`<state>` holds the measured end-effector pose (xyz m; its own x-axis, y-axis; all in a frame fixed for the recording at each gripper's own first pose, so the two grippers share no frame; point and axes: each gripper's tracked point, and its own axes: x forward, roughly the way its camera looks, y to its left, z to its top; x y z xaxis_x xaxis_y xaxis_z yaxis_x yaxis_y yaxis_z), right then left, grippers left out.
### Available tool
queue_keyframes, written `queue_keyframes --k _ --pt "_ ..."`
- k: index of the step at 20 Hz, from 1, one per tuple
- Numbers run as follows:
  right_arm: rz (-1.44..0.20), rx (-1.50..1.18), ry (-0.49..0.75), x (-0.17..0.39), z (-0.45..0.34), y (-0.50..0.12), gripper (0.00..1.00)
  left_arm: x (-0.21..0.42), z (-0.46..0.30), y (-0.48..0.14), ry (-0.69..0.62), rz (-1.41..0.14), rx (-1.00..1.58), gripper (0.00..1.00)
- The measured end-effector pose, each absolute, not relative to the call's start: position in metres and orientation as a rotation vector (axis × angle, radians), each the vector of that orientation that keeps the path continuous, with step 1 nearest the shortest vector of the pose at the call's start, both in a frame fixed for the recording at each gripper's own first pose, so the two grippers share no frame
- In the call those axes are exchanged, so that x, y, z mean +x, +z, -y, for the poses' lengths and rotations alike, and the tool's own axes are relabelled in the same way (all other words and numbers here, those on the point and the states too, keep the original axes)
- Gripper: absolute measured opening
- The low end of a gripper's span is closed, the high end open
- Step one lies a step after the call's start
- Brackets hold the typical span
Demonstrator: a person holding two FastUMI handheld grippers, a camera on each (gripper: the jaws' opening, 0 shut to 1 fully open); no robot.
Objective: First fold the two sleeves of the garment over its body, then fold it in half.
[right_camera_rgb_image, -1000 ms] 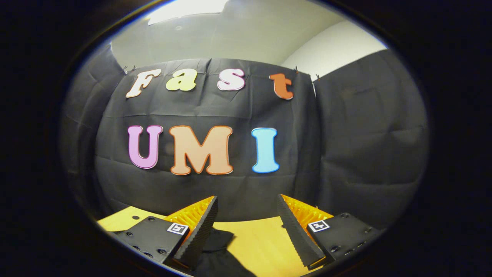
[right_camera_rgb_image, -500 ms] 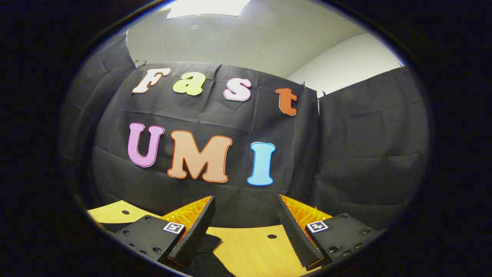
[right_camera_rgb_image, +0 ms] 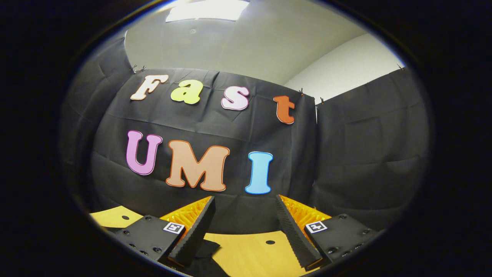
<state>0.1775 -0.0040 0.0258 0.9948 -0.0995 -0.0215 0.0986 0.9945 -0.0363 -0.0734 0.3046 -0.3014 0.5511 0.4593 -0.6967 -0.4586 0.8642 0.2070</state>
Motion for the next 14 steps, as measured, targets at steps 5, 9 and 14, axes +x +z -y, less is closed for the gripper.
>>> queue_keyframes --k 5,9,14 --pt "-0.028 -0.011 -0.108 0.173 0.007 0.025 0.98 -0.066 -0.298 -0.306 0.491 -0.842 0.006 0.72" --pt "-0.045 -0.037 -0.131 0.166 0.019 0.02 1.0 -0.063 -0.308 -0.298 0.546 -0.76 -0.089 0.23" --pt "-0.056 -0.051 -0.186 0.153 0.046 0.018 0.99 -0.064 -0.307 -0.301 0.608 -0.727 -0.157 0.0"
